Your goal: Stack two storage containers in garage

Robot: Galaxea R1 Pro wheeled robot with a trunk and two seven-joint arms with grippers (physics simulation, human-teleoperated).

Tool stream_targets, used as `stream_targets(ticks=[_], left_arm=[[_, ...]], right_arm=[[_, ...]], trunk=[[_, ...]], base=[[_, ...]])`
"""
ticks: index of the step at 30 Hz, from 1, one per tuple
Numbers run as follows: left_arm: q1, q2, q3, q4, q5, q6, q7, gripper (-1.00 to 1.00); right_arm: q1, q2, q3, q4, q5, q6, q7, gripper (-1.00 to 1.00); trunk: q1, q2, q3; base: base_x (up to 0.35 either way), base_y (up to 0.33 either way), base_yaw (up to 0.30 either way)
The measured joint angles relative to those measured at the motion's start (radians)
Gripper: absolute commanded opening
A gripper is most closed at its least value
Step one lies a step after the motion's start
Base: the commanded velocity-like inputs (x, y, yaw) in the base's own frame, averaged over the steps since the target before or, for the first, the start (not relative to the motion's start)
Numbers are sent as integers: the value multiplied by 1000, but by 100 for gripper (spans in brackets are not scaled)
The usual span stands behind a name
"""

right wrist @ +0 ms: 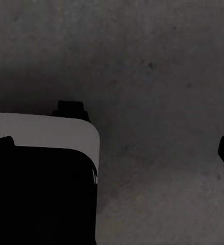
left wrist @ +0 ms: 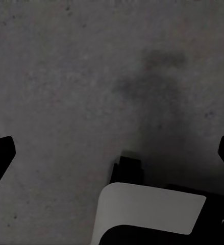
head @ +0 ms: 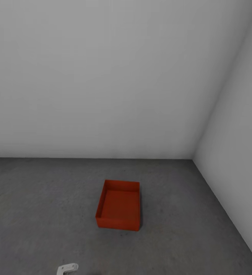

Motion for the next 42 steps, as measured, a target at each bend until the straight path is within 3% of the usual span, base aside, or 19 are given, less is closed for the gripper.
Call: stream_targets(ticks=[6, 12, 16, 42], left_arm=[[20, 4, 0, 0, -1, -12, -9, 100], [26, 15, -1, 0, -3, -15, -111, 100], [28, 29, -1, 0, -5, -15, -170, 100], [28, 34, -1, -1, -5, -17, -184, 100]], right_arm=[[13, 0, 0, 0, 4, -1, 9, 100], [16, -8, 0, 0, 0, -2, 149, 100], [17, -10, 0, 0, 0, -1, 194, 100], [17, -11, -2, 0, 0, -2, 203, 100]], trunk=[[0, 0, 9], [0, 0, 18], [0, 0, 21], [0, 0, 22]], base=[[0, 0, 0], [0, 0, 0], [0, 0, 0], [0, 0, 0]])
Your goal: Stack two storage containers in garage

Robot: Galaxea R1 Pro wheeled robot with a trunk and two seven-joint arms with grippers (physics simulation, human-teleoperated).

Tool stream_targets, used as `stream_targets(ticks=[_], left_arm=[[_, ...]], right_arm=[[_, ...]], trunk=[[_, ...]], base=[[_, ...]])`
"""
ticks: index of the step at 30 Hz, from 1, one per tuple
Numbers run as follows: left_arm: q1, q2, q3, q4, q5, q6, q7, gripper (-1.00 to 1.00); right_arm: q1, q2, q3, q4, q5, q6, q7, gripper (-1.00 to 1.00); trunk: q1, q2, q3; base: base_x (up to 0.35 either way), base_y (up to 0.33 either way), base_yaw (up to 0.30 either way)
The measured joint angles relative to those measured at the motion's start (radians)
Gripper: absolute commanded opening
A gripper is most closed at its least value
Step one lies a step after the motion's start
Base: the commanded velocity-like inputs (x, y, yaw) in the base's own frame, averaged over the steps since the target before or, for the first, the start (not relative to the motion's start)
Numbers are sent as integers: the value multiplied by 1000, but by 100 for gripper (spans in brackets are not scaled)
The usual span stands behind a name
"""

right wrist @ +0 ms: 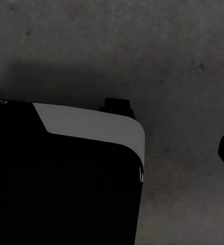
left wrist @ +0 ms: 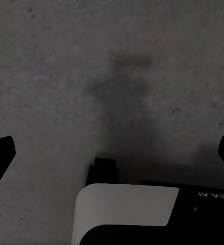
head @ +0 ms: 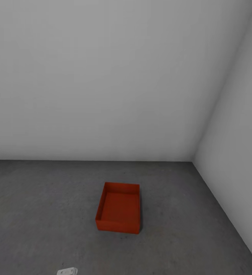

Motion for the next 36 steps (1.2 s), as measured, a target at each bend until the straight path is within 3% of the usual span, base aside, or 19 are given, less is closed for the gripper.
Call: stream_targets(ticks=[12, 16, 36], left_arm=[[0, -1, 0, 0, 0, 0, 0, 100], [0, -2, 0, 0, 0, 0, 0, 100], [0, -2, 0, 0, 0, 0, 0, 100]], right_arm=[[0, 0, 0, 0, -1, 0, -3, 100], [0, 0, -1, 0, -19, 4, -5, 100], [0, 1, -1, 0, -21, 3, -5, 100]], trunk=[[0, 0, 0], [0, 0, 1], [0, 0, 1]], base=[[0, 0, -16], [0, 0, -262], [0, 0, -288]])
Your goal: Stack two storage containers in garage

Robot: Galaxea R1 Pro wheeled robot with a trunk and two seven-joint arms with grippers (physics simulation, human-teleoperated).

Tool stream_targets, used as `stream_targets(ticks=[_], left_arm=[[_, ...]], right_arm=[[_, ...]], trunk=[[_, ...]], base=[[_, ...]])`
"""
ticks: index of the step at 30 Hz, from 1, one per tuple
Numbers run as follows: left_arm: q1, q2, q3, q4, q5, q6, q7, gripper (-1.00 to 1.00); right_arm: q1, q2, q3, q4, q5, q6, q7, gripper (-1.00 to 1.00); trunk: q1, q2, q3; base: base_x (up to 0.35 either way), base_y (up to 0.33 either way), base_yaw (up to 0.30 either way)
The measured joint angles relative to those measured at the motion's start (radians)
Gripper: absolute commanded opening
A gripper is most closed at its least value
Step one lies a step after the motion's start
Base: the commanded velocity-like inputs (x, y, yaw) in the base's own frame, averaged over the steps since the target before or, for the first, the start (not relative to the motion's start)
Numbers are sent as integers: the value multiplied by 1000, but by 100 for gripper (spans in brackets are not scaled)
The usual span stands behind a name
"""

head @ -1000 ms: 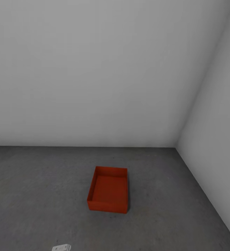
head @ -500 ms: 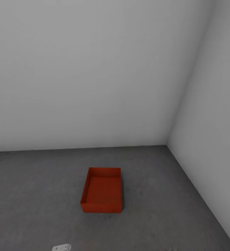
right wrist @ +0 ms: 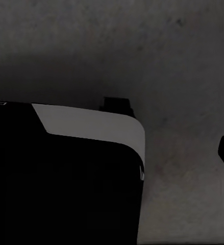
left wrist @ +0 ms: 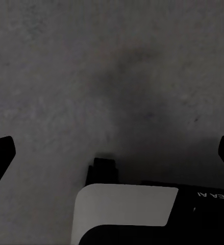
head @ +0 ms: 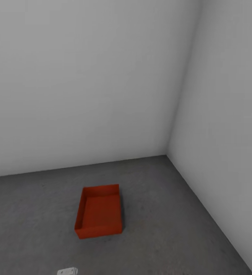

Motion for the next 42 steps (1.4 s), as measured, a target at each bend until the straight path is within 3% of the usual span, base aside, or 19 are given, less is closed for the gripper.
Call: stream_targets(ticks=[27, 42], left_arm=[[0, -12, 0, 0, -1, 1, 12, 100], [0, -12, 0, 0, -1, 1, 12, 100]], right_arm=[[0, 1, 0, 0, -2, 7, 4, 100], [0, 6, 1, 0, 4, 8, 0, 100]], trunk=[[0, 0, 0], [0, 0, 0]], base=[[0, 0, -289], [0, 0, -89]])
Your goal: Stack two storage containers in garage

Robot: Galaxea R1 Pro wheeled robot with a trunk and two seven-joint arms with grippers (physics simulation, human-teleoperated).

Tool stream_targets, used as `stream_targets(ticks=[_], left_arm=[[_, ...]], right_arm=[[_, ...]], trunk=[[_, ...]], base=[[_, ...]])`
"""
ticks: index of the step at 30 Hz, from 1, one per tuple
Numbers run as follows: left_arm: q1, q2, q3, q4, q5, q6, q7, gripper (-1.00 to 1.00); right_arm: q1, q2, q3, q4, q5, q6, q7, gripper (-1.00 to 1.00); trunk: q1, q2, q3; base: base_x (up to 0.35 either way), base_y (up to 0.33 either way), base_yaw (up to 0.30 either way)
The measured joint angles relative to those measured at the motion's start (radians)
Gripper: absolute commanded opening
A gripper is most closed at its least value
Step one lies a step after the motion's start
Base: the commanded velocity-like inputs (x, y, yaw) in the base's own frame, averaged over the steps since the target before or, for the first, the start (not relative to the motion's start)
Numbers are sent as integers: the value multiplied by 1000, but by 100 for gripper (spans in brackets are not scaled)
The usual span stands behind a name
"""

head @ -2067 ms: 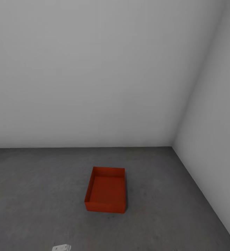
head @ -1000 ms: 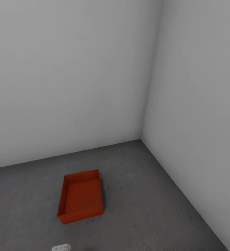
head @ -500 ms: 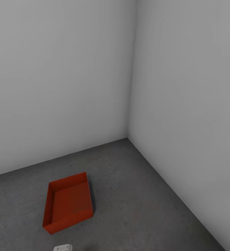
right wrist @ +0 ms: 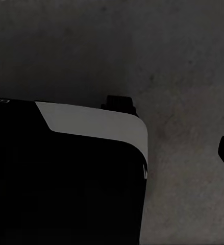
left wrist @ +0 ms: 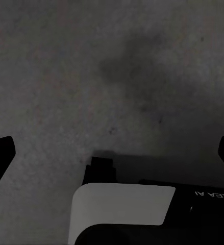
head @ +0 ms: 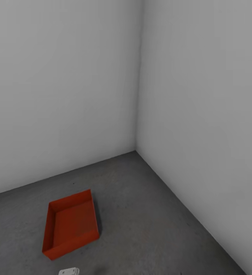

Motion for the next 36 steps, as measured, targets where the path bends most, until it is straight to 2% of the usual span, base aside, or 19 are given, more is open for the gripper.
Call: stream_targets(ticks=[36], left_arm=[[0, 0, 0, 0, 0, 0, 0, 100]], right_arm=[[12, -3, -1, 0, -5, 3, 12, 100]], trunk=[[0, 0, 15]], base=[[0, 0, -286]])
